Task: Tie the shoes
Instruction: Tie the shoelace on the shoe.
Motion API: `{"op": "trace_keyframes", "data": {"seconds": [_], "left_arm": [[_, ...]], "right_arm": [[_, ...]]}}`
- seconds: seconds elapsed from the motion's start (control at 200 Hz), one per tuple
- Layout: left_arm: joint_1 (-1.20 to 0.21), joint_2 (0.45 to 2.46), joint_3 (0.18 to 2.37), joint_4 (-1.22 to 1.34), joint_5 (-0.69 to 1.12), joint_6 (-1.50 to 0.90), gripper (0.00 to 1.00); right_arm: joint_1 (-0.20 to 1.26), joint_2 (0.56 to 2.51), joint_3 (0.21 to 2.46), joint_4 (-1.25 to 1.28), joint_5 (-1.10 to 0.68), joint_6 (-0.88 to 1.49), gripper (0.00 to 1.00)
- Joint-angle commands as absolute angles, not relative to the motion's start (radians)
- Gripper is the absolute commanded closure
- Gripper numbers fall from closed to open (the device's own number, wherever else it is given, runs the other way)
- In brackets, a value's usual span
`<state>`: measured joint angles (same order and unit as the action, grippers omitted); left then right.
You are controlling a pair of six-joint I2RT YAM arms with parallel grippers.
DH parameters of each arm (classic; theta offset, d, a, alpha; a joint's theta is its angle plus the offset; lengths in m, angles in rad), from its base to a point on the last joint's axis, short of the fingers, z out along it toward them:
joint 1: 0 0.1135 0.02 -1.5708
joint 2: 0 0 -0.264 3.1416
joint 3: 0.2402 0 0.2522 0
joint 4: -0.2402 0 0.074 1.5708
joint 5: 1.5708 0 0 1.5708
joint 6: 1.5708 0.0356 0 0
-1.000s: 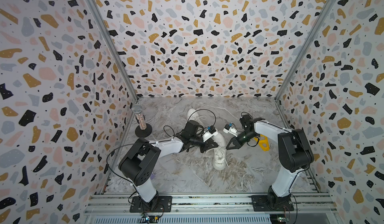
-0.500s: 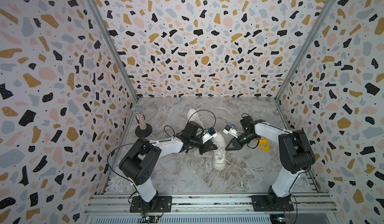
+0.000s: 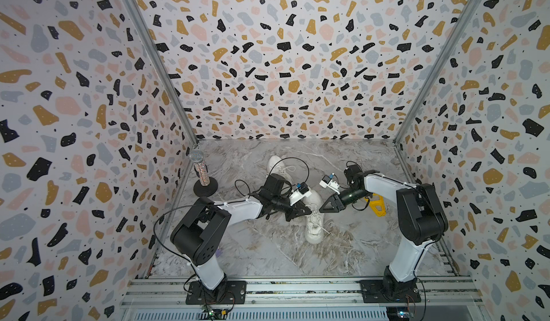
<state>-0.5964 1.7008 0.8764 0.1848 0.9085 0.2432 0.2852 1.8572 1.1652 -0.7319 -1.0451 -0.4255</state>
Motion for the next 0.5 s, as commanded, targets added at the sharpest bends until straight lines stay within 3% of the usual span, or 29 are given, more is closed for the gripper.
{"op": "trace_keyframes", "data": {"seconds": [0.0,0.215,0.496], "left_arm": [[-0.591,1.709,0.884,0.193,0.933,0.247,1.00],[-0.591,1.710,0.884,0.192,0.931,0.245,1.00],[-0.592,1.708,0.884,0.193,0.931,0.245,1.00]], "right_arm": [[0.284,1.878,1.200,-0.759,-1.085,-0.427,0.60],[0.293,1.894,1.206,-0.782,-1.109,-0.448,0.71],[0.300,1.909,1.214,-0.805,-1.125,-0.465,0.74]]}}
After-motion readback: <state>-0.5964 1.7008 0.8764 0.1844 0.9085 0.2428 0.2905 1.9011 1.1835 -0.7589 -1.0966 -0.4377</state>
